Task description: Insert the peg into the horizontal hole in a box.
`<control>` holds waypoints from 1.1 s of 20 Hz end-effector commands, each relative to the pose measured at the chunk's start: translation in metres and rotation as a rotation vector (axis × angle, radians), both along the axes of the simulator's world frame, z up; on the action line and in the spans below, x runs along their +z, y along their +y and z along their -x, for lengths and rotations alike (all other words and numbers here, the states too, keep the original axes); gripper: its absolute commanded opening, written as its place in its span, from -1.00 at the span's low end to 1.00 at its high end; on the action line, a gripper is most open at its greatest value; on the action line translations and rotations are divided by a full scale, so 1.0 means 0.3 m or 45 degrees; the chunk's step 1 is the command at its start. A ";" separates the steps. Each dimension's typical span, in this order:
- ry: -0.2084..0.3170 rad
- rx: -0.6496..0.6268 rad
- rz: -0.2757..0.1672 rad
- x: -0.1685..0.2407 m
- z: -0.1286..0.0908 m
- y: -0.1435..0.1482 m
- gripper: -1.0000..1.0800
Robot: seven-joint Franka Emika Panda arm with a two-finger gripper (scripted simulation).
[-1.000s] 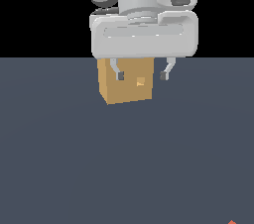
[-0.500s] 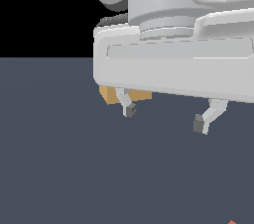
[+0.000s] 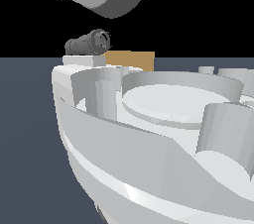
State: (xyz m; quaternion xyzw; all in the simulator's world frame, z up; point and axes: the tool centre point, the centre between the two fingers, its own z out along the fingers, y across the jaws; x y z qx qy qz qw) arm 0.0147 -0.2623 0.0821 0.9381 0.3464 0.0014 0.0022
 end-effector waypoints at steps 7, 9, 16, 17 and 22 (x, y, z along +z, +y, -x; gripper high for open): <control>0.005 -0.219 -0.004 -0.055 0.097 -0.150 0.92; 0.005 -0.221 -0.004 -0.056 0.099 -0.151 0.92; 0.006 -0.217 -0.004 -0.077 0.099 -0.150 0.92; 0.006 -0.217 -0.004 -0.089 0.100 -0.150 0.92; 0.005 -0.216 -0.005 -0.178 0.102 -0.146 0.92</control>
